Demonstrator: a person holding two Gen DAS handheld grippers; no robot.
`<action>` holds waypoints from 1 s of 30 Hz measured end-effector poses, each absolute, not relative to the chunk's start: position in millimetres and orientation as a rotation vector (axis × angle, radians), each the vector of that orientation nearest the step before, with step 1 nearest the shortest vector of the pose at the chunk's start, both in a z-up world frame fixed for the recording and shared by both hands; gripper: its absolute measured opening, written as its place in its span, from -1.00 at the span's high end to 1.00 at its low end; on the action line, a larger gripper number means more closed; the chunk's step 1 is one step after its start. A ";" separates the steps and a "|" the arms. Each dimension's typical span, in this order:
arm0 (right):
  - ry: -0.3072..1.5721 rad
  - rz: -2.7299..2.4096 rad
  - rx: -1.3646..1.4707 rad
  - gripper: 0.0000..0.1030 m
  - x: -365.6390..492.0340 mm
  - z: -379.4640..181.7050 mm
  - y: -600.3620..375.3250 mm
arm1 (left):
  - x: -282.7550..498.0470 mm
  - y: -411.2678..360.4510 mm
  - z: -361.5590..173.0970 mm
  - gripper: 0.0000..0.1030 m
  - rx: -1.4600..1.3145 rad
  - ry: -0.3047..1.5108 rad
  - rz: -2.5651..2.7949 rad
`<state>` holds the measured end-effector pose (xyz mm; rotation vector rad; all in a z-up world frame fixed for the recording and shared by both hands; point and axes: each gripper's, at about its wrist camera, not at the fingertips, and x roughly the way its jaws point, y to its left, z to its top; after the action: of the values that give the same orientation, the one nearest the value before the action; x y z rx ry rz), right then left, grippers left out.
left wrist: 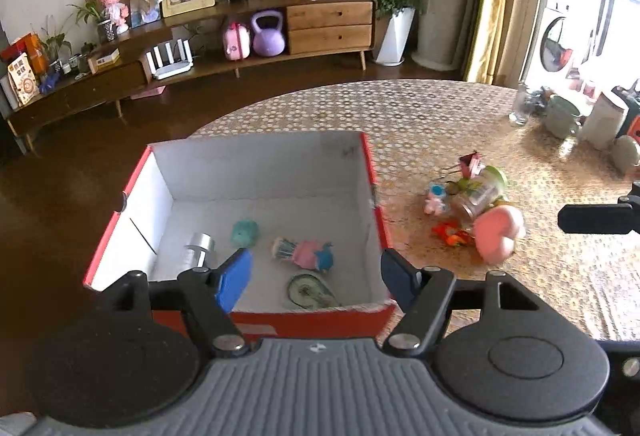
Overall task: Organize rigid objects
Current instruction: 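Move both open tools back toward the remaining toys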
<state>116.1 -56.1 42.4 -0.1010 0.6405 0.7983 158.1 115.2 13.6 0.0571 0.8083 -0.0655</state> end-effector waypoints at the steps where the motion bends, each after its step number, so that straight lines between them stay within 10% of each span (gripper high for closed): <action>1: 0.636 0.797 -0.097 -0.94 112.7 41.7 -61.6 | 154.4 111.8 12.9 -0.38 0.057 0.800 -0.064; 30: 0.662 0.586 -0.136 -0.99 129.8 -31.3 -188.9 | 169.0 -5.6 -44.9 -0.90 -0.024 0.765 -0.243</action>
<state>129.8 -188.9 -31.3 -0.1356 0.6618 0.5861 169.0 -5.6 -44.9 -0.0244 0.7649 -0.2433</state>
